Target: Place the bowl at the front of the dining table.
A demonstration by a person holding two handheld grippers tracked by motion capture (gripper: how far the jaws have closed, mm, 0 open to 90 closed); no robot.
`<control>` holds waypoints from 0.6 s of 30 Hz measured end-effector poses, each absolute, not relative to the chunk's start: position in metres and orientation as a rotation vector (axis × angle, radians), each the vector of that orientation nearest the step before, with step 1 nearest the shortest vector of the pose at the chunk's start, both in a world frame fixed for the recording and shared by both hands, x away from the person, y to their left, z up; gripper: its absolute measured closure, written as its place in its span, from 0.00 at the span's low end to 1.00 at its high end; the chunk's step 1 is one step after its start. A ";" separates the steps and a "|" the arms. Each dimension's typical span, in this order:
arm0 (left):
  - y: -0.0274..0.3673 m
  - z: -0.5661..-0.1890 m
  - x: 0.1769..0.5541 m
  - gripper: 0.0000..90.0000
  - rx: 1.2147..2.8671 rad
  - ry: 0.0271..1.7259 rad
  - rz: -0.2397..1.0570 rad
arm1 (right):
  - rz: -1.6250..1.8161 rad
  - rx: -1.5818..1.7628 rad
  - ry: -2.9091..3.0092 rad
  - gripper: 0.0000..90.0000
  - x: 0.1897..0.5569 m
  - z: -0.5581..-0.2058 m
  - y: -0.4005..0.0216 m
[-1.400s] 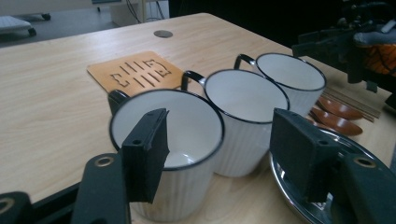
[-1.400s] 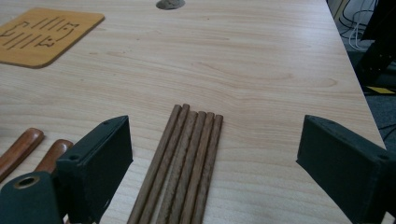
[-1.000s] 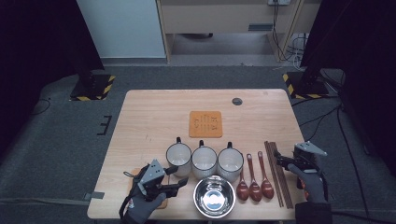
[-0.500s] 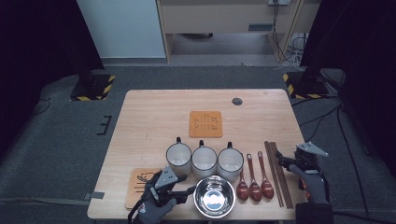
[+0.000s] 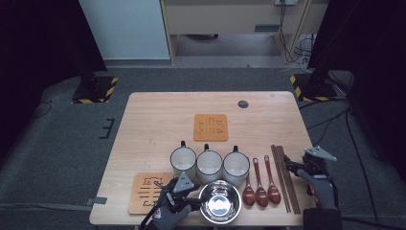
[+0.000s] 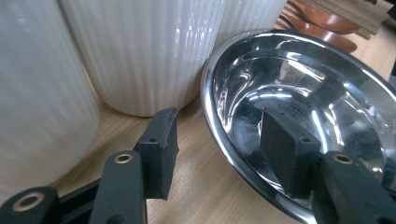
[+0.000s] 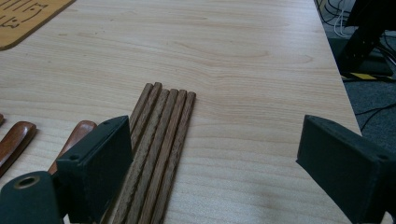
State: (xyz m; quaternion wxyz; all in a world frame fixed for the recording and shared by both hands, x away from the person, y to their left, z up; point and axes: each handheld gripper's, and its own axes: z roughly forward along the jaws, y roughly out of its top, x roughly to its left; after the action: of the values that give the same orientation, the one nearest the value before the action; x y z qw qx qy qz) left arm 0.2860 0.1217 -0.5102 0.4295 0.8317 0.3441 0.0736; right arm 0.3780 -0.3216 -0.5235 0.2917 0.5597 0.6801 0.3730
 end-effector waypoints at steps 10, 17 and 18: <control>0.110 -0.515 0.291 0.56 2.112 0.869 0.156 | 0.989 1.505 1.804 0.11 0.378 -0.525 -0.325; 0.105 -0.517 0.294 0.61 2.125 0.874 0.145 | 0.984 1.511 1.804 0.11 0.378 -0.526 -0.327; 0.104 -0.518 0.294 0.62 2.128 0.877 0.147 | 0.983 1.511 1.804 0.11 0.378 -0.526 -0.327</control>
State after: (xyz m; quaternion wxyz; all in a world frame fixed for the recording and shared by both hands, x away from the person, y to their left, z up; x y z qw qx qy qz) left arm 0.2944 0.1041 -0.5182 0.4058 0.8433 0.3475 0.0582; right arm 0.3783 -0.3268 -0.5261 0.2911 0.5668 0.6767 0.3688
